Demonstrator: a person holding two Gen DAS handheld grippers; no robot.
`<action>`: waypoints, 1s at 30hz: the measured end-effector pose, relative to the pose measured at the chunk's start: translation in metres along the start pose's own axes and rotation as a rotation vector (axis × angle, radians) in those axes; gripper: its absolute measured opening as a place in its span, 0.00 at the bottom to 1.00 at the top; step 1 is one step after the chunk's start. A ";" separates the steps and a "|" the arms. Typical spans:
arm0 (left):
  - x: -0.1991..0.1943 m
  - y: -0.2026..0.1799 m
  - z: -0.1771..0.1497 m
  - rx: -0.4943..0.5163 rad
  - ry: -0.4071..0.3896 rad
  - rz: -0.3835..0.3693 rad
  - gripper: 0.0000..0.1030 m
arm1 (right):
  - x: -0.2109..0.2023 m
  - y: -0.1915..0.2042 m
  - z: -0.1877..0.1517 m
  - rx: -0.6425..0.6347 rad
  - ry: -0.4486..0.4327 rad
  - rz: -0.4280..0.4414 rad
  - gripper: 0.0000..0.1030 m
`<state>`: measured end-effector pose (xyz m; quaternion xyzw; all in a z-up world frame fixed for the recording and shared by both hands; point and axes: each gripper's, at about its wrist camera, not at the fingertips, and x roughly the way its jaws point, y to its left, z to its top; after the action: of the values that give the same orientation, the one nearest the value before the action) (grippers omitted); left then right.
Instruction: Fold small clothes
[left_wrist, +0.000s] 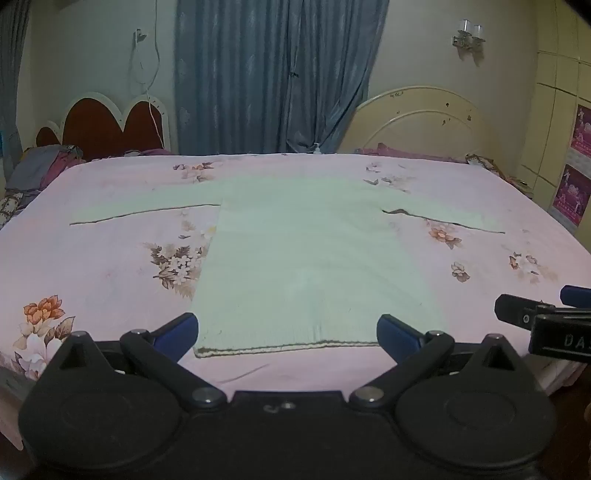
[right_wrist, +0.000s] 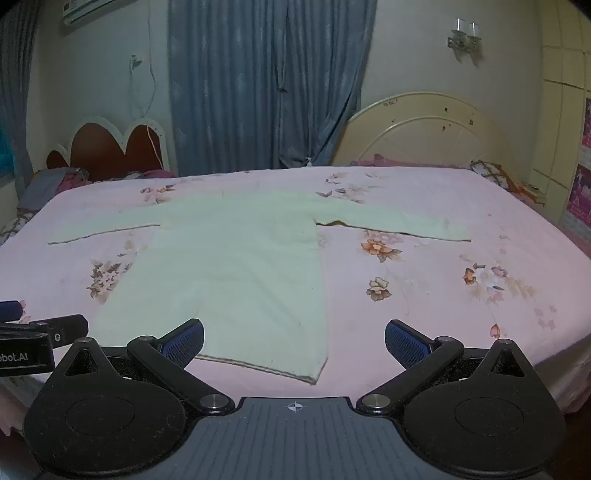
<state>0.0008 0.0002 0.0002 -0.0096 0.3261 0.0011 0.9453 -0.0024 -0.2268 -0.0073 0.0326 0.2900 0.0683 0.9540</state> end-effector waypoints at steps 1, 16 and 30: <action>0.000 0.000 0.000 0.001 -0.002 0.000 1.00 | 0.000 0.000 0.000 -0.004 0.004 -0.003 1.00; 0.001 -0.001 -0.002 0.010 -0.008 -0.001 1.00 | -0.001 -0.001 0.003 -0.001 0.007 -0.015 1.00; 0.003 -0.004 -0.001 0.016 -0.006 0.002 1.00 | -0.001 -0.001 0.002 -0.004 0.007 -0.015 1.00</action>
<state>0.0030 -0.0035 -0.0026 -0.0019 0.3235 -0.0007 0.9462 -0.0022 -0.2277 -0.0046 0.0283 0.2934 0.0621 0.9535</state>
